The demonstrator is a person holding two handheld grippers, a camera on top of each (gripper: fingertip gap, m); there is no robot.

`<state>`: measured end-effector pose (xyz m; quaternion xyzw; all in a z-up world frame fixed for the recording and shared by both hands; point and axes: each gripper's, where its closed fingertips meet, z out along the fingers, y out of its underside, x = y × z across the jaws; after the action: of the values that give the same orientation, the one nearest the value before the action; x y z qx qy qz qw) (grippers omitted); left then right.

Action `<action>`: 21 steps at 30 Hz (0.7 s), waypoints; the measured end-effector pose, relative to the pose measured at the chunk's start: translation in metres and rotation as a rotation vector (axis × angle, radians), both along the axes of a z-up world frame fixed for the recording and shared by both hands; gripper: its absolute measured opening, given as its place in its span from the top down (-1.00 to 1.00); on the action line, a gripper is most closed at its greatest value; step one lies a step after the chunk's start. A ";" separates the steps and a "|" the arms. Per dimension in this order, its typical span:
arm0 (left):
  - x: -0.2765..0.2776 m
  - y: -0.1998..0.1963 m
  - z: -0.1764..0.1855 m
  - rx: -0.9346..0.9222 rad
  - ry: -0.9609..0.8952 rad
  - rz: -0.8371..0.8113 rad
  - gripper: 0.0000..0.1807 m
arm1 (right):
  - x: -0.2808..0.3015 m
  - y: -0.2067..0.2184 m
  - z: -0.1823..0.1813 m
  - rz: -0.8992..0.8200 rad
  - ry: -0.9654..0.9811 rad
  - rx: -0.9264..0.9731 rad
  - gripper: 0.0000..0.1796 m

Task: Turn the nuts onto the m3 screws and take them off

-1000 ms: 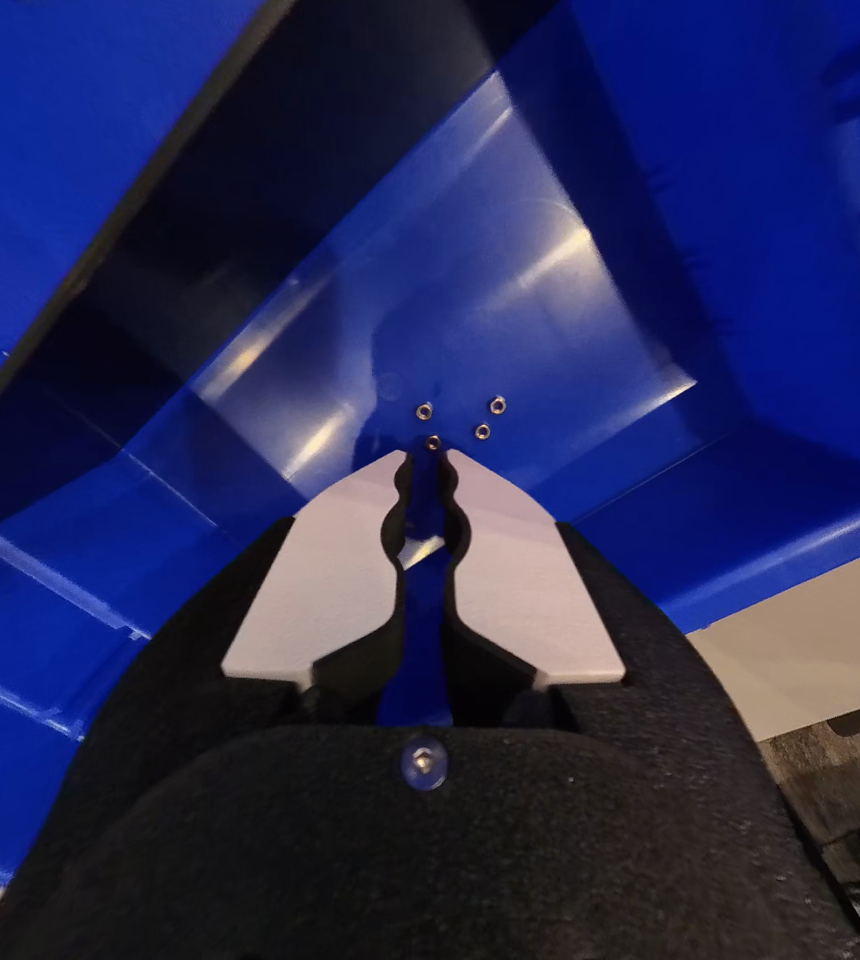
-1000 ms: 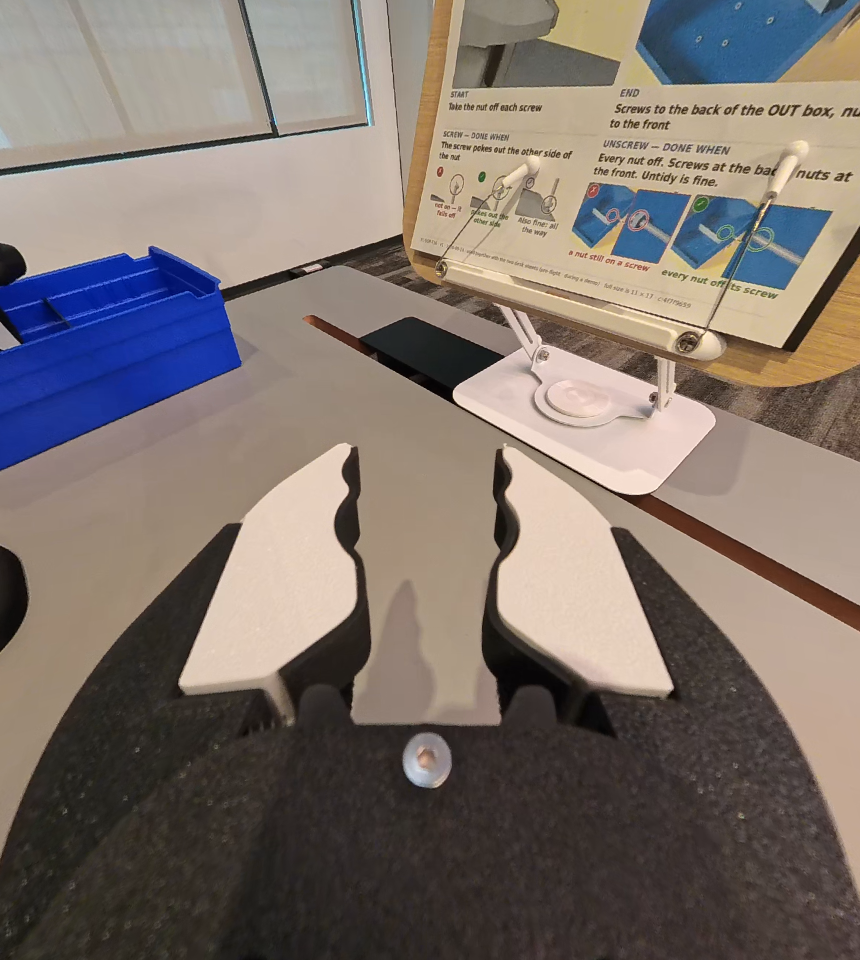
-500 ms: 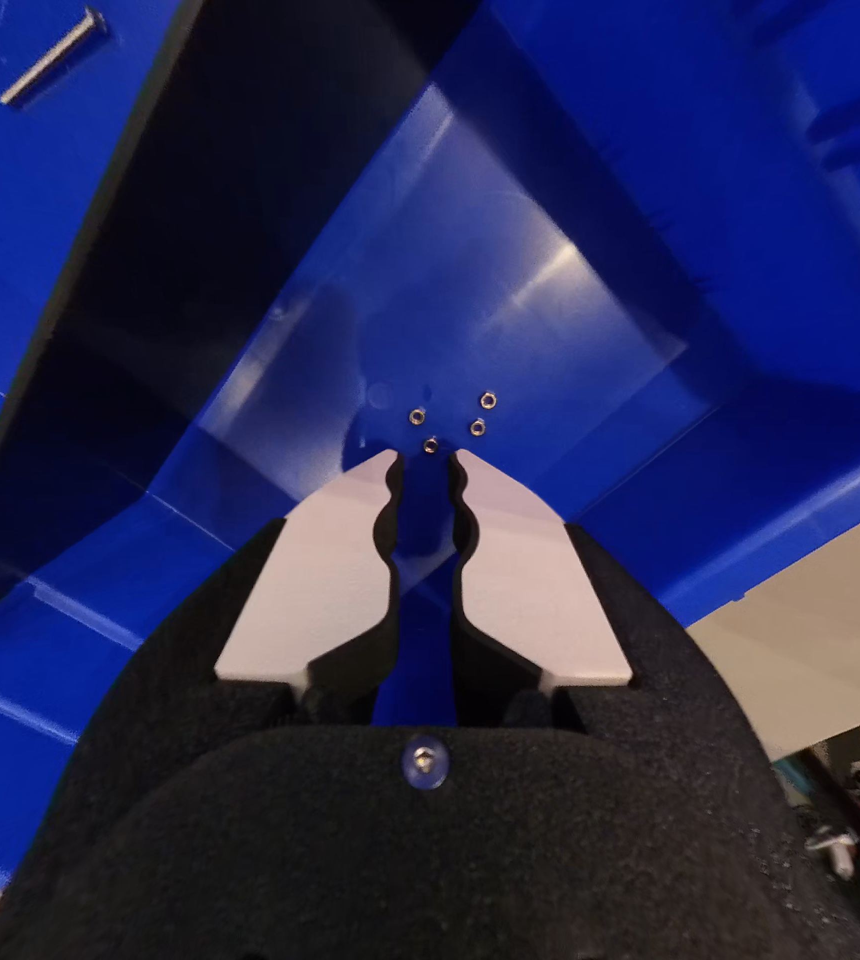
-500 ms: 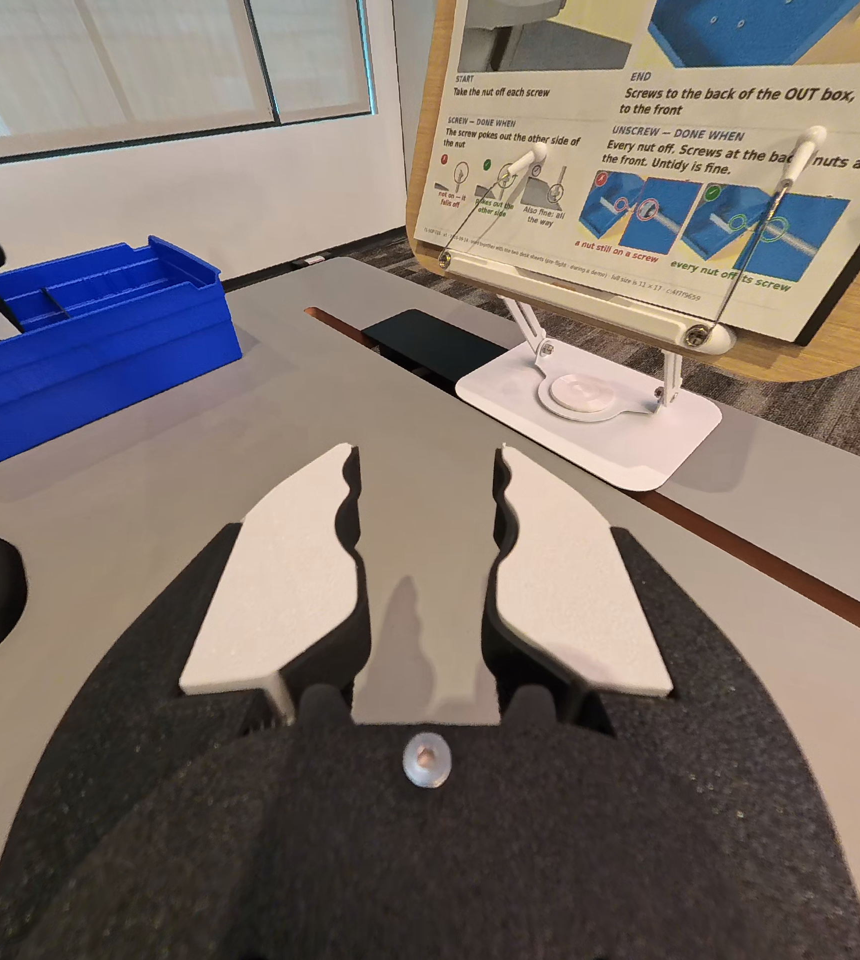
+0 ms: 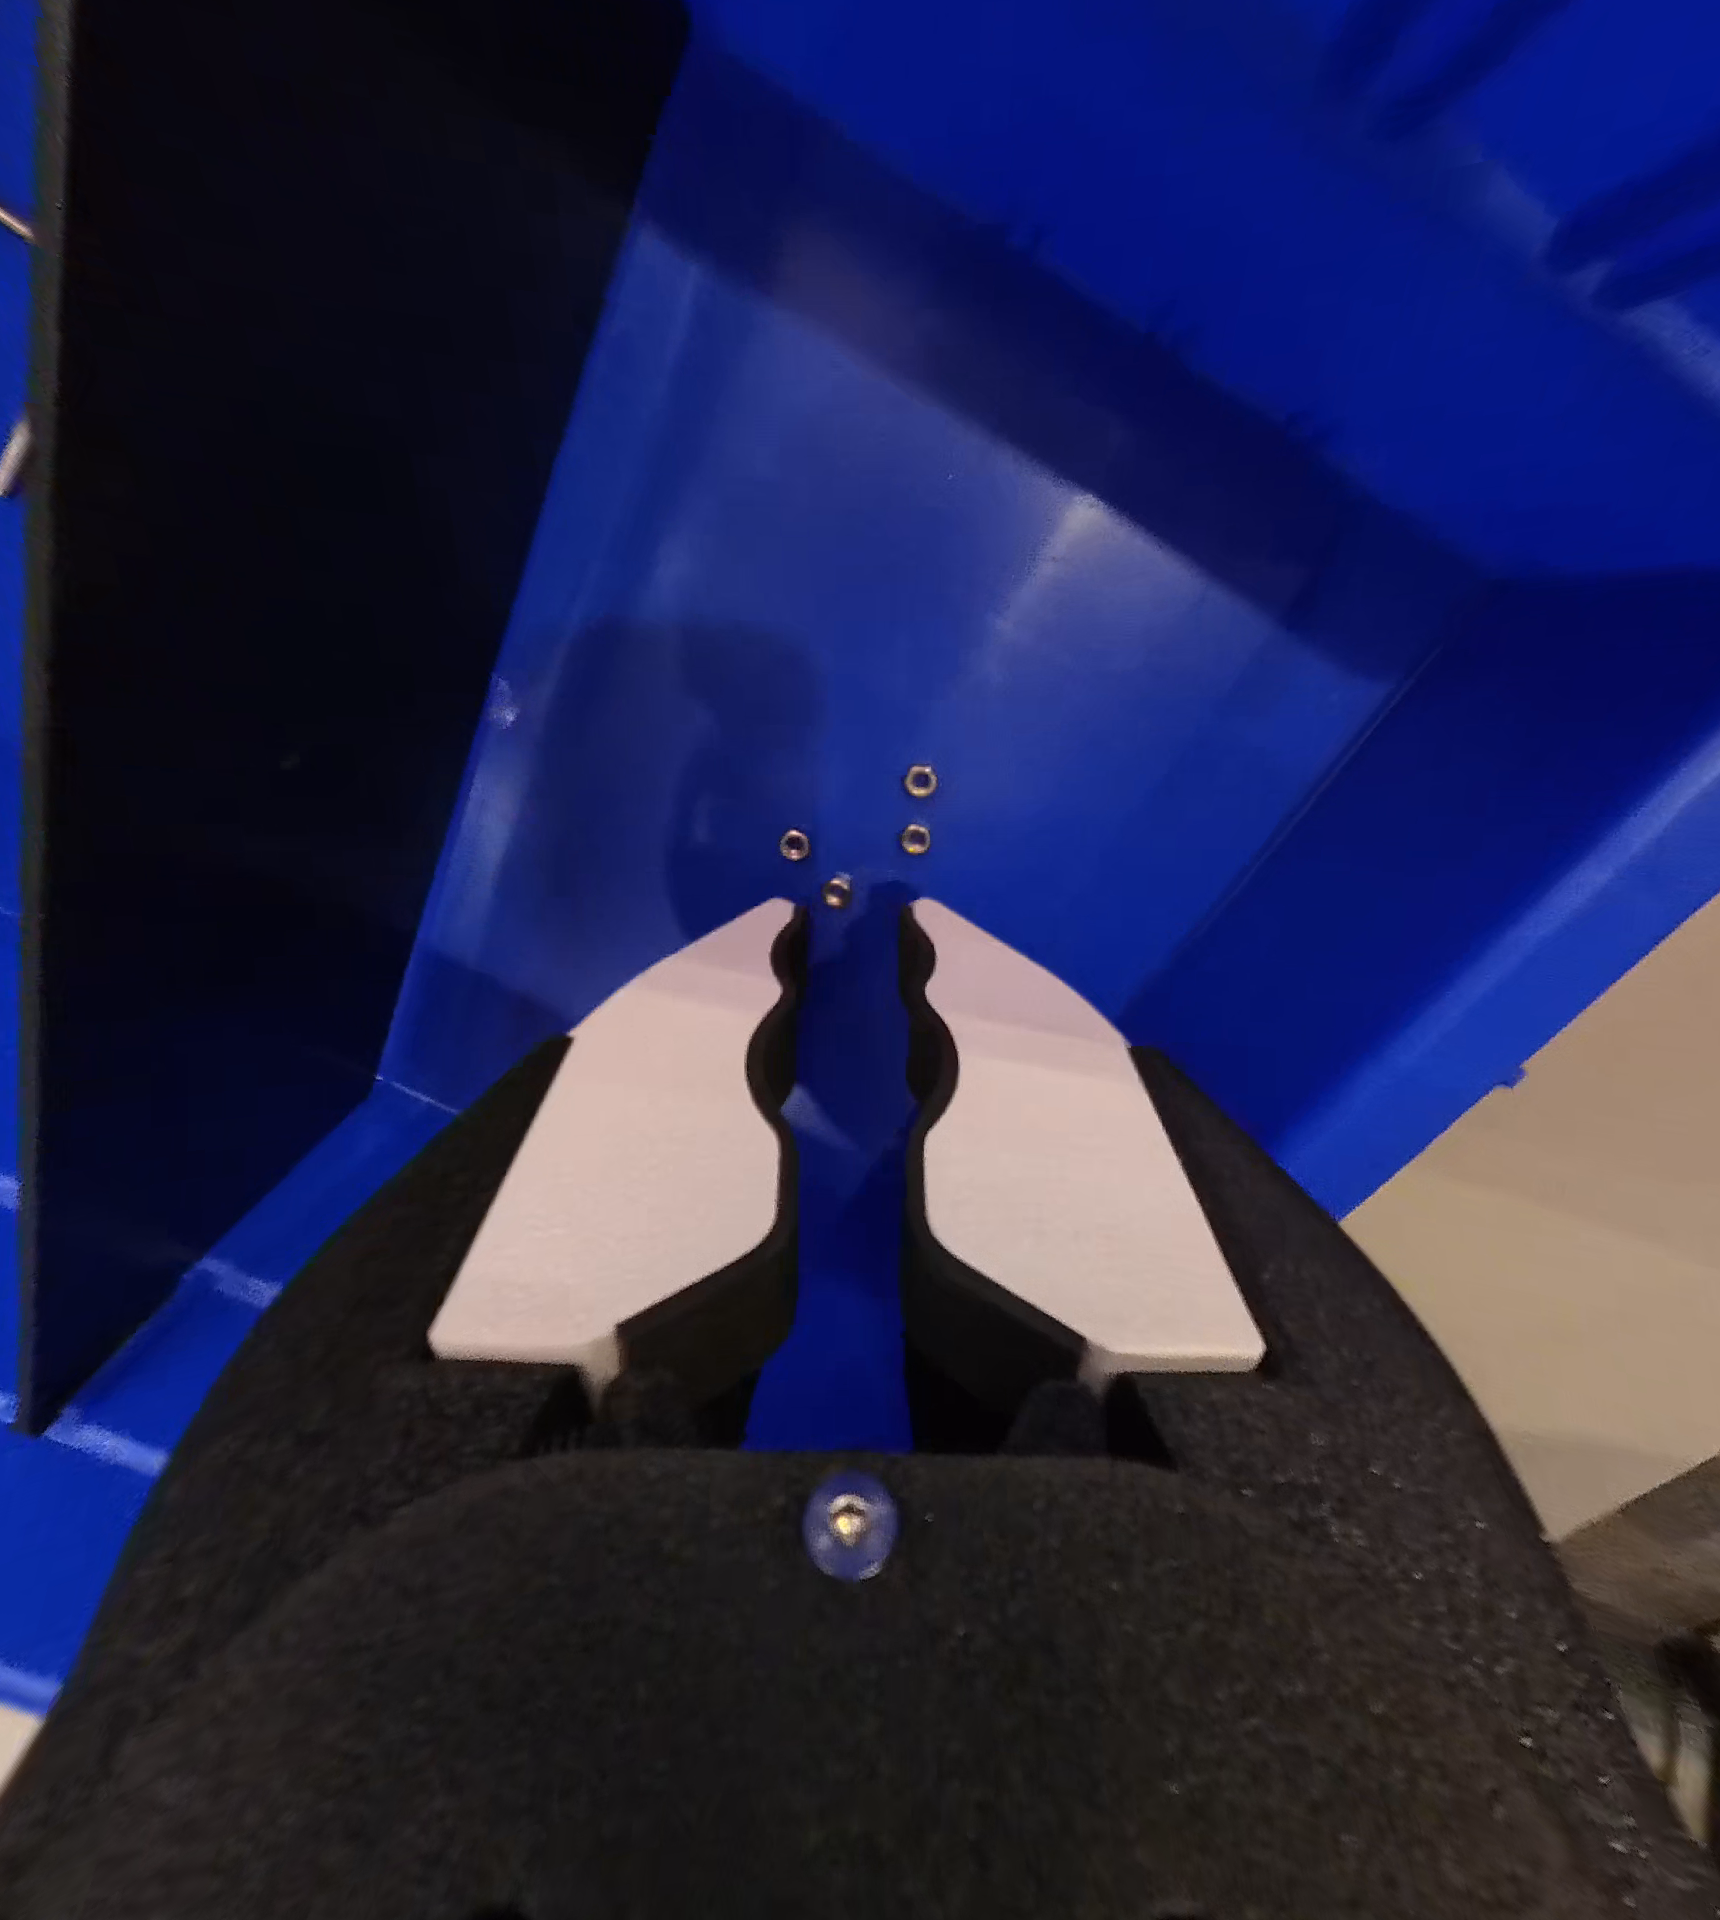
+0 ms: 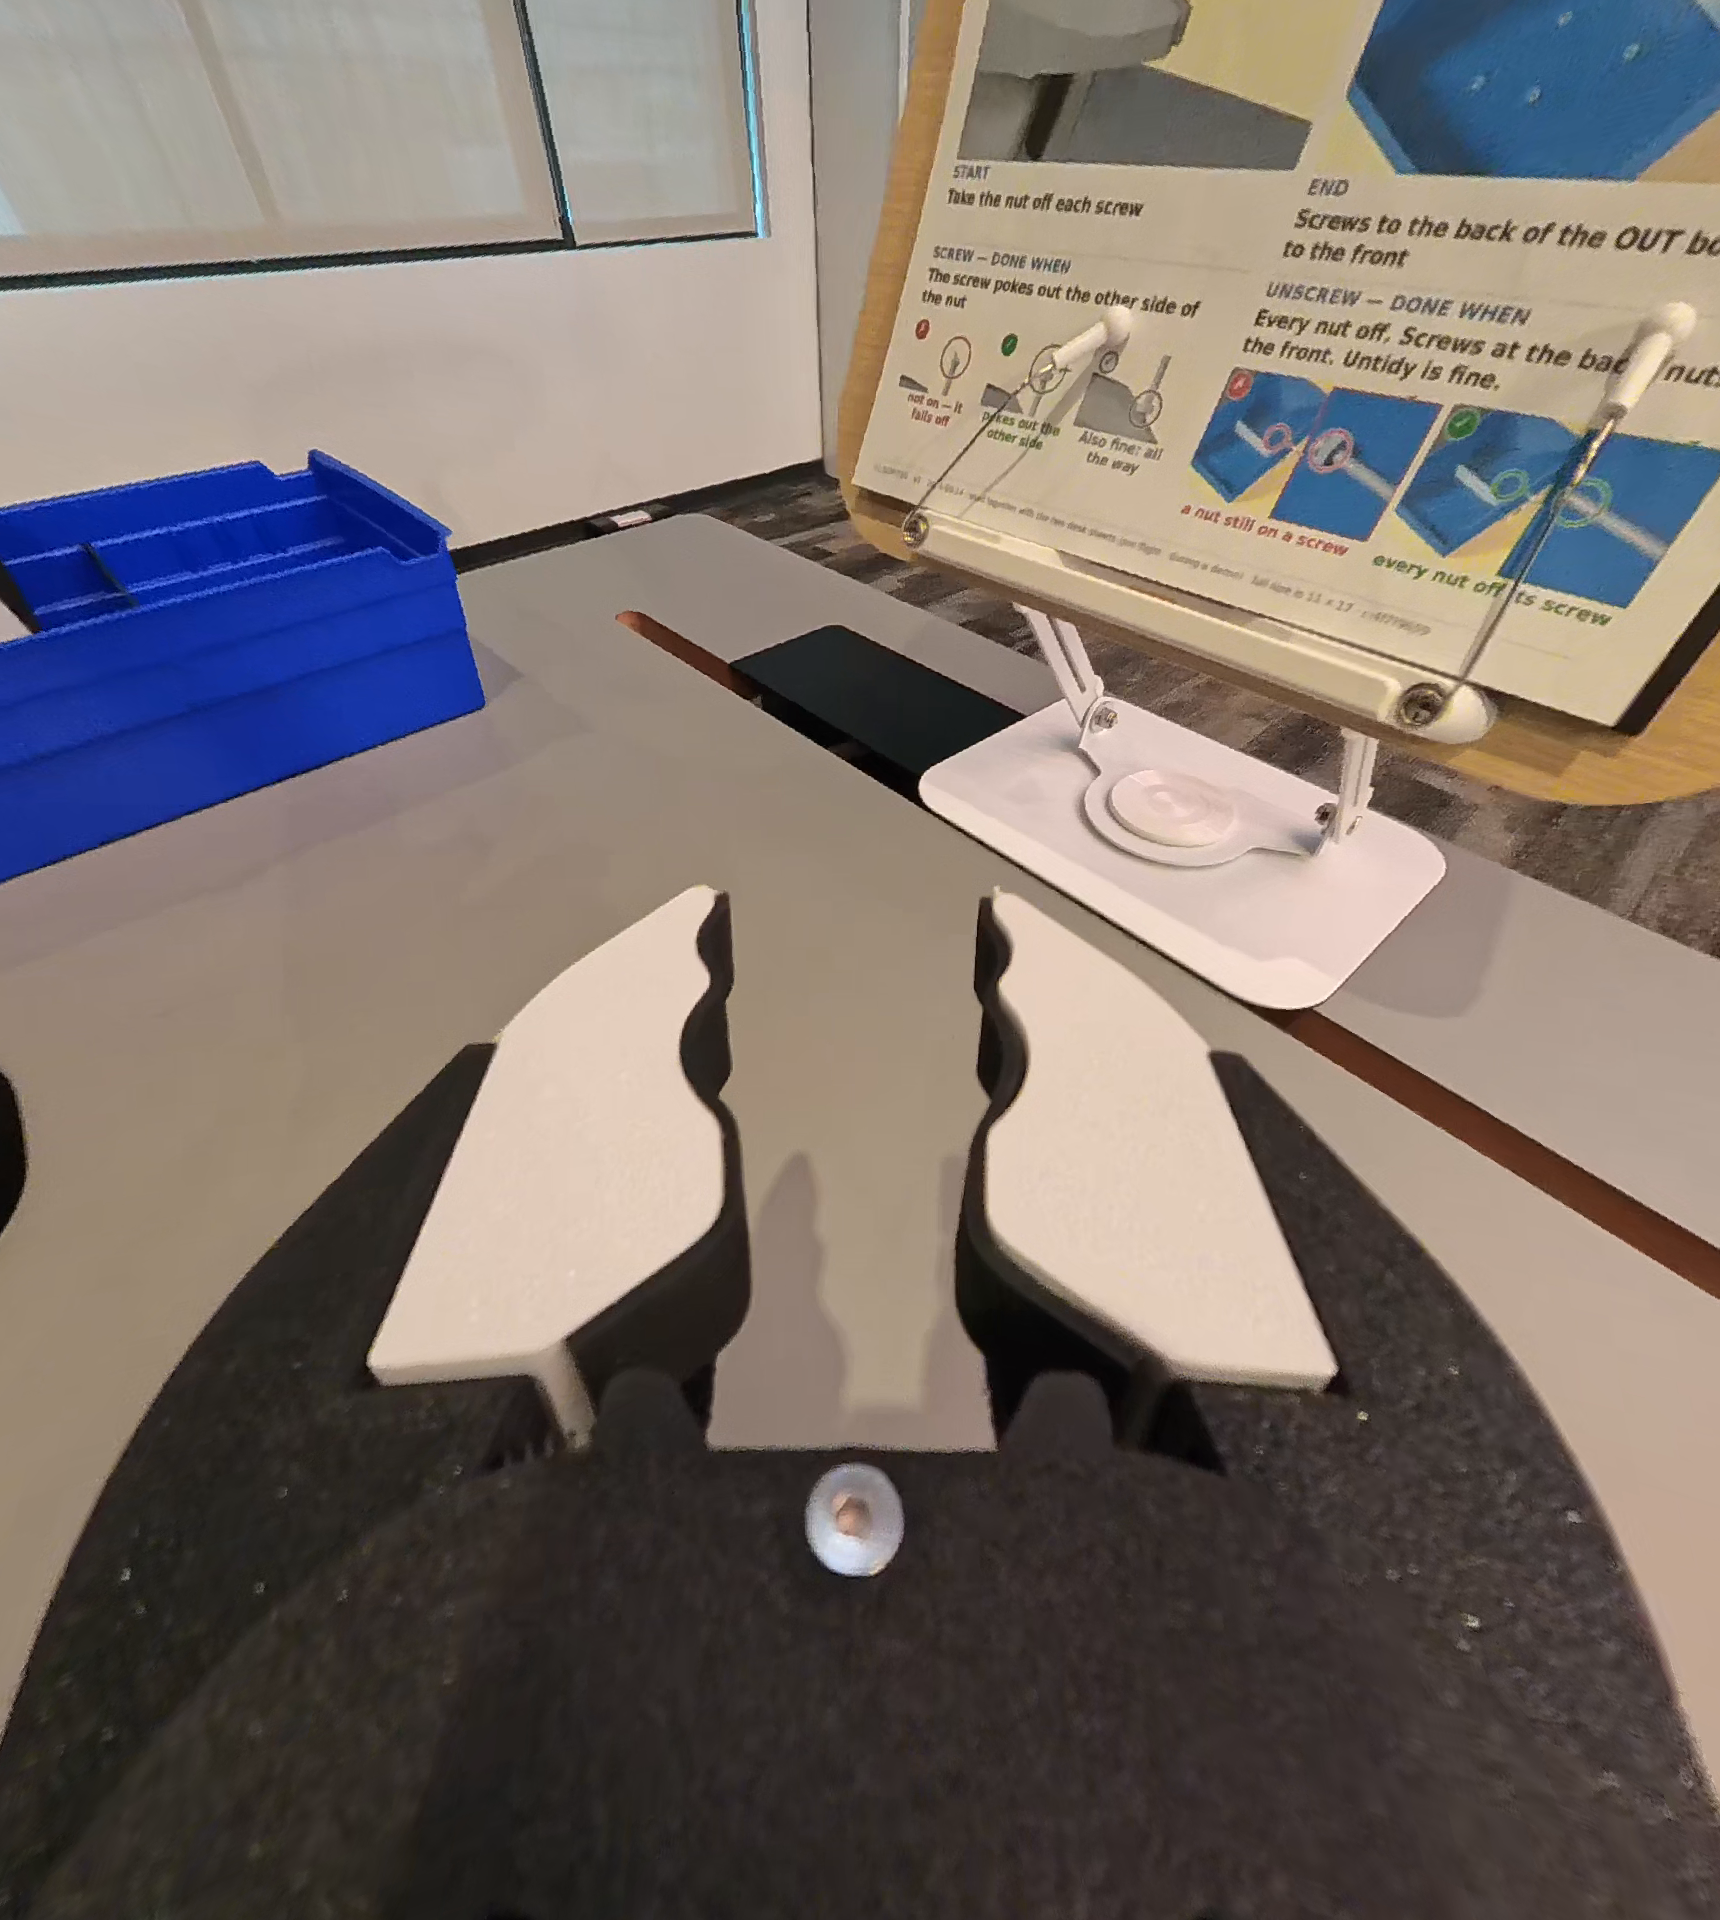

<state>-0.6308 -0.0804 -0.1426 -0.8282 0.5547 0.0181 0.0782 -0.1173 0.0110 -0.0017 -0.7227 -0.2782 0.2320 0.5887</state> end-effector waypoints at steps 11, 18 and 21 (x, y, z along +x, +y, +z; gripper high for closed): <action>0.003 0.002 -0.002 -0.011 -0.003 -0.043 0.83 | -0.008 -0.004 0.002 0.015 -0.037 0.011 0.50; 0.002 0.002 -0.003 -0.033 0.013 -0.041 0.86 | -0.015 -0.006 0.000 0.028 -0.057 0.012 0.48; 0.003 0.000 -0.004 -0.049 -0.002 -0.027 0.89 | -0.017 -0.007 0.001 0.031 -0.074 0.019 0.48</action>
<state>-0.6281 -0.0803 -0.1465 -0.8224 0.5659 0.0027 0.0586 -0.1342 0.0039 -0.0012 -0.7208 -0.3132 0.2116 0.5809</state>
